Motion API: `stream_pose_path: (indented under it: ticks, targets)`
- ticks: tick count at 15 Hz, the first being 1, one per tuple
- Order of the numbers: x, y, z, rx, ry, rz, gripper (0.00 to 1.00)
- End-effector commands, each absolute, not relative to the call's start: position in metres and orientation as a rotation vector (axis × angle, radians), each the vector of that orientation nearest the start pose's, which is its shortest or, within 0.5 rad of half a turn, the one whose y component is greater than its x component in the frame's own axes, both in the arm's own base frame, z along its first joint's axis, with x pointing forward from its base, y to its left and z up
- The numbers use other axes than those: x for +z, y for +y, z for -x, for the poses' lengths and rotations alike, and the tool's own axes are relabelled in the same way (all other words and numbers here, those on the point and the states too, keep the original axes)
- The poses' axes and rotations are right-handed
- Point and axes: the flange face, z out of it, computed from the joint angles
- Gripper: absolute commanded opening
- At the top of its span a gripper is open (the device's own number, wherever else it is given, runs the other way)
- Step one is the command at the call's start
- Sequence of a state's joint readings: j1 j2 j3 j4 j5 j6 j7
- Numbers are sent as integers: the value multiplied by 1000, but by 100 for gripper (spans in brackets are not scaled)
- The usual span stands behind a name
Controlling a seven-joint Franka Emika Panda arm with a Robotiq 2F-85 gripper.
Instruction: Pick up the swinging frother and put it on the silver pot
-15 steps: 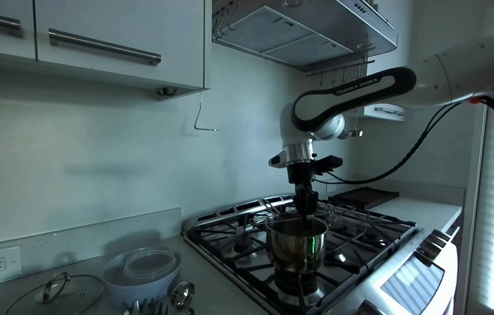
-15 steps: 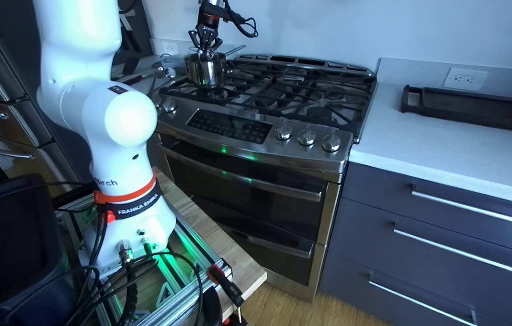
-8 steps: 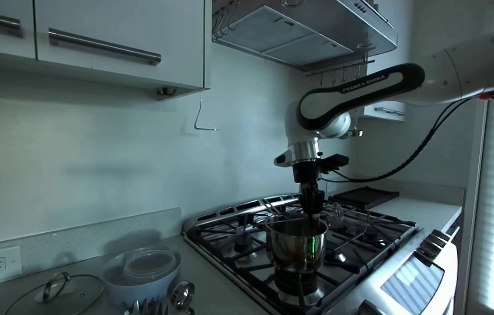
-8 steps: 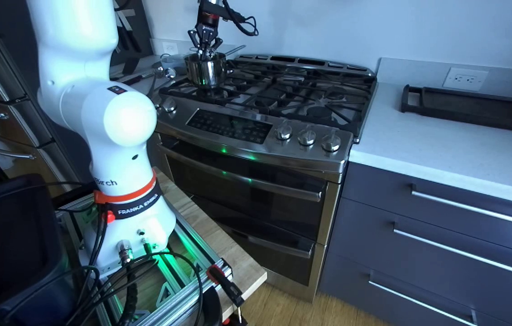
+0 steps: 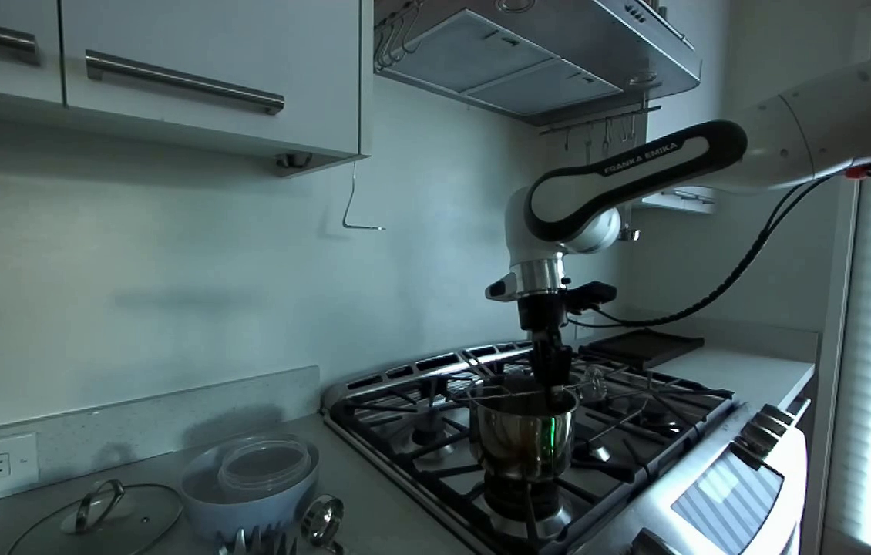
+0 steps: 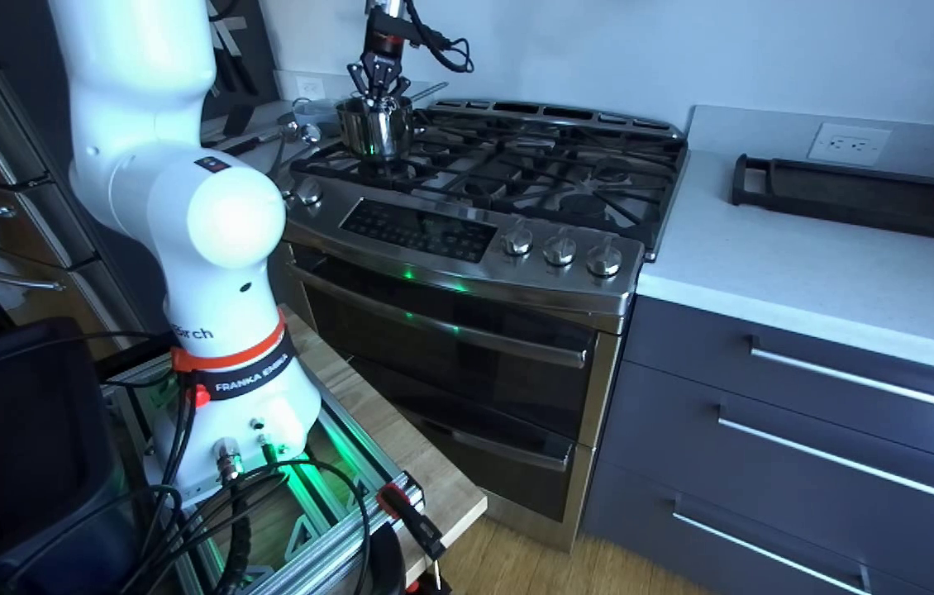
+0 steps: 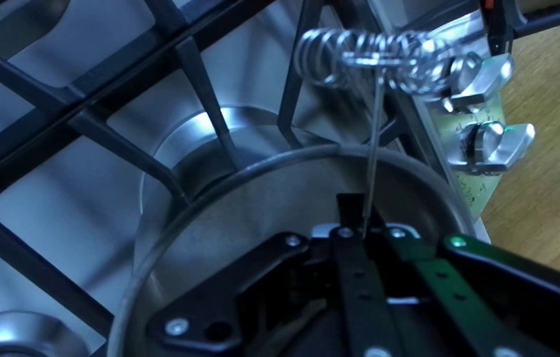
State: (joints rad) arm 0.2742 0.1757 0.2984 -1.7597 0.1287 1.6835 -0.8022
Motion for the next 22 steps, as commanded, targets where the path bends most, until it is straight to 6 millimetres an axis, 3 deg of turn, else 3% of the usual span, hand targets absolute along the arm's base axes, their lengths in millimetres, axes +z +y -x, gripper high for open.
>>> stream_pose_path:
  ticks: [1,7,11,18,22]
  targets:
    - [449,314,-485,310,-1808,2306,30]
    - [453,316,-484,298,-1822,2309,73]
    - [474,318,-475,272,-1847,2327,100]
    - [552,325,-436,63,-1875,2440,100]
    - [585,324,-413,-66,-1890,2485,100]
